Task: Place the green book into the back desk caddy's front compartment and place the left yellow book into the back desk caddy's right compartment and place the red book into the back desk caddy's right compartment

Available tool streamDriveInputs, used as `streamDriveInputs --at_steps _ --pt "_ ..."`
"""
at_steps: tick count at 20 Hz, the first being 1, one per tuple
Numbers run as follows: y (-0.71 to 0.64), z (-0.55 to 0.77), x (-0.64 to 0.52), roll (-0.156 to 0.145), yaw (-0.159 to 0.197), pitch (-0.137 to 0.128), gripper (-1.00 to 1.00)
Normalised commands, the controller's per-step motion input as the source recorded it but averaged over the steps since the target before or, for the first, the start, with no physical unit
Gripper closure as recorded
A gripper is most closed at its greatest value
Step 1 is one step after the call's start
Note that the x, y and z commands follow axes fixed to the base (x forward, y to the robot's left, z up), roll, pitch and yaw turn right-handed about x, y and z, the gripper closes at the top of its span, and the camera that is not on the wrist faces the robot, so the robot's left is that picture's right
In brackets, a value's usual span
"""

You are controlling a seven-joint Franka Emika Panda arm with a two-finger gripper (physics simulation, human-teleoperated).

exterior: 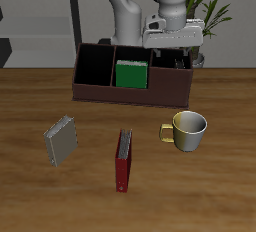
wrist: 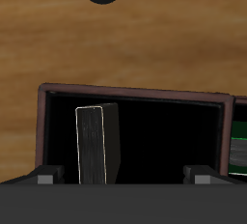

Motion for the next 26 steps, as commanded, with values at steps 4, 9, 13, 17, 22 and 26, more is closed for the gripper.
streamDriveInputs --at_steps 4,9,13,17,22,26 --pt "-0.22 0.39 0.11 -0.041 0.020 -0.075 -1.00" --pt "-0.37 0.34 0.30 -0.054 0.032 -0.065 -1.00" --pt "-0.55 0.27 0.42 -0.079 0.040 -0.067 -1.00" --pt "-0.44 0.11 0.31 0.000 0.023 -0.031 -1.00" --pt "-0.45 0.04 0.27 -0.057 0.051 -0.037 -1.00" --pt "-0.74 -0.03 0.39 -0.048 0.051 0.020 -1.00"
